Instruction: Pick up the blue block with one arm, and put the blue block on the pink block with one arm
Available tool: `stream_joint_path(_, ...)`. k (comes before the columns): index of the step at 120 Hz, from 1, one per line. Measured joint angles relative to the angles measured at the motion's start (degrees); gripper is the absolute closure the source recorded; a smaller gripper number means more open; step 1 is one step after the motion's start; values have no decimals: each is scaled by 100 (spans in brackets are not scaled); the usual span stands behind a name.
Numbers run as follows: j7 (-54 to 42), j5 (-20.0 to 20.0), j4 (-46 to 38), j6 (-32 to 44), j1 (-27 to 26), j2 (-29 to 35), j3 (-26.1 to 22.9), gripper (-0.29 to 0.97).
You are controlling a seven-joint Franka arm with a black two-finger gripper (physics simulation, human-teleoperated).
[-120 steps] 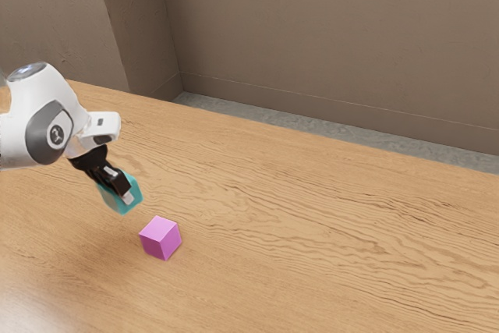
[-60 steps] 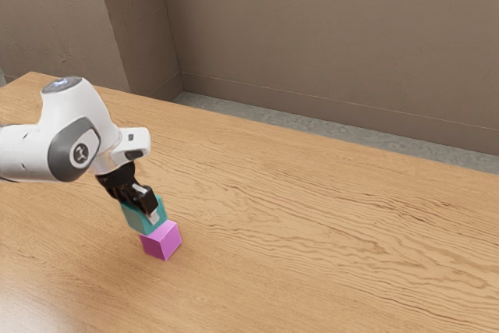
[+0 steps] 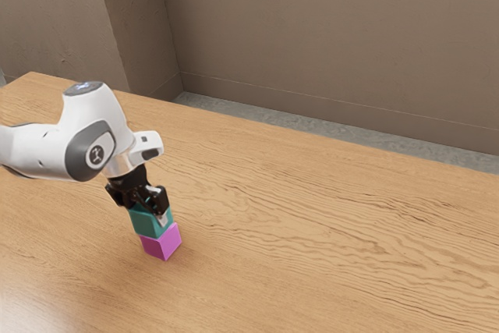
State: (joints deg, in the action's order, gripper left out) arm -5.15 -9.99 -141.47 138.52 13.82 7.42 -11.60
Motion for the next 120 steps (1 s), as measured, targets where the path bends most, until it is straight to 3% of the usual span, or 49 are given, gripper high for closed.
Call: stream_joint_path(120,828,107,-106,147,89,98,-156,35)
